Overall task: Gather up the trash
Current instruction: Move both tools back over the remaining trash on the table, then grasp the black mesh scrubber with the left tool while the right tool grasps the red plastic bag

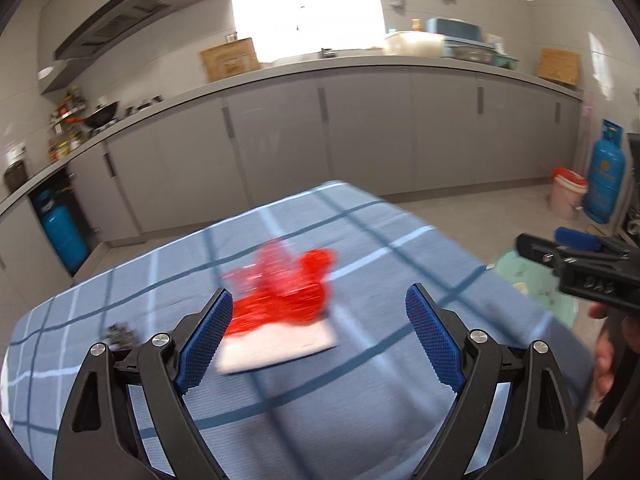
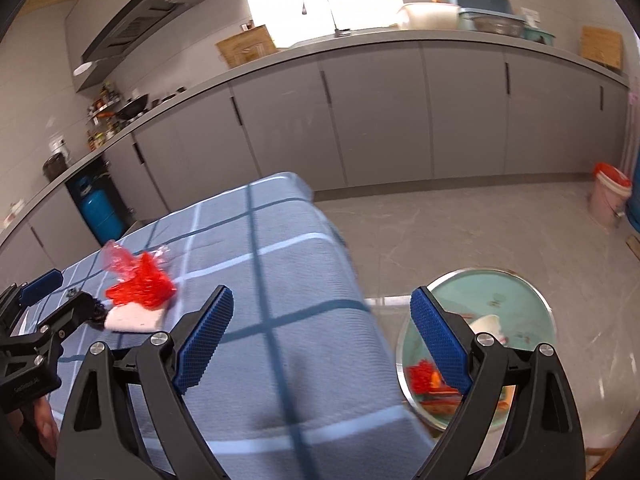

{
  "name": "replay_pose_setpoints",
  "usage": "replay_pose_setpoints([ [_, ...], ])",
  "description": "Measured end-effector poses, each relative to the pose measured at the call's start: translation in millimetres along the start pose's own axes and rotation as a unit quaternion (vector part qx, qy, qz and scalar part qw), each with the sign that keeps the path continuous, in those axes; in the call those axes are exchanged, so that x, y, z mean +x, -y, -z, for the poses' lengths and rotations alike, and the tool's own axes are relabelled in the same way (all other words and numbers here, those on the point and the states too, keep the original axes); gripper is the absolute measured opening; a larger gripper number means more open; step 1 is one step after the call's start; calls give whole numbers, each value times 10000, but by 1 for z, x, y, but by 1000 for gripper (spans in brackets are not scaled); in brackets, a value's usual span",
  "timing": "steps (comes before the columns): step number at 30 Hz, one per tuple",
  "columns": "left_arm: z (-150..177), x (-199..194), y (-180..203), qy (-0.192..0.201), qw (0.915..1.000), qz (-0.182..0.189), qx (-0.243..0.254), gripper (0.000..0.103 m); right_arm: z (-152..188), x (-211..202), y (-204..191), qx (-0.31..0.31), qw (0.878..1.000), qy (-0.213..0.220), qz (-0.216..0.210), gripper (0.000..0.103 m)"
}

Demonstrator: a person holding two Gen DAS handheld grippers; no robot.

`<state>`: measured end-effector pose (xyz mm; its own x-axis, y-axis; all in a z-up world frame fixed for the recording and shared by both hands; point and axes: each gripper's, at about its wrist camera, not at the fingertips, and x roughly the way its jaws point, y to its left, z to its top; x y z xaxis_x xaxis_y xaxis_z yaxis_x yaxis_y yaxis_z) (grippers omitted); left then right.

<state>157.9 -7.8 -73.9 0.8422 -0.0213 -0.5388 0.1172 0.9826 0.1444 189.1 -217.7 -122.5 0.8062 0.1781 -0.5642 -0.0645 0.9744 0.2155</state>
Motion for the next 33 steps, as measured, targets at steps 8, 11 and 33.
replay_pose_setpoints([
  [8,16,16,-88,-341,9944,-849,-537,87,-2,11,-63,-463,9982,-66,-381,89],
  [11,25,27,-119,-466,9900,-1124,-711,87,-1,13,-82,-639,9967,-94,-497,89],
  [33,52,69,-182,-1100,9777,-945,-1519,11,3,30,-145,-1255,9886,-116,-820,89],
])
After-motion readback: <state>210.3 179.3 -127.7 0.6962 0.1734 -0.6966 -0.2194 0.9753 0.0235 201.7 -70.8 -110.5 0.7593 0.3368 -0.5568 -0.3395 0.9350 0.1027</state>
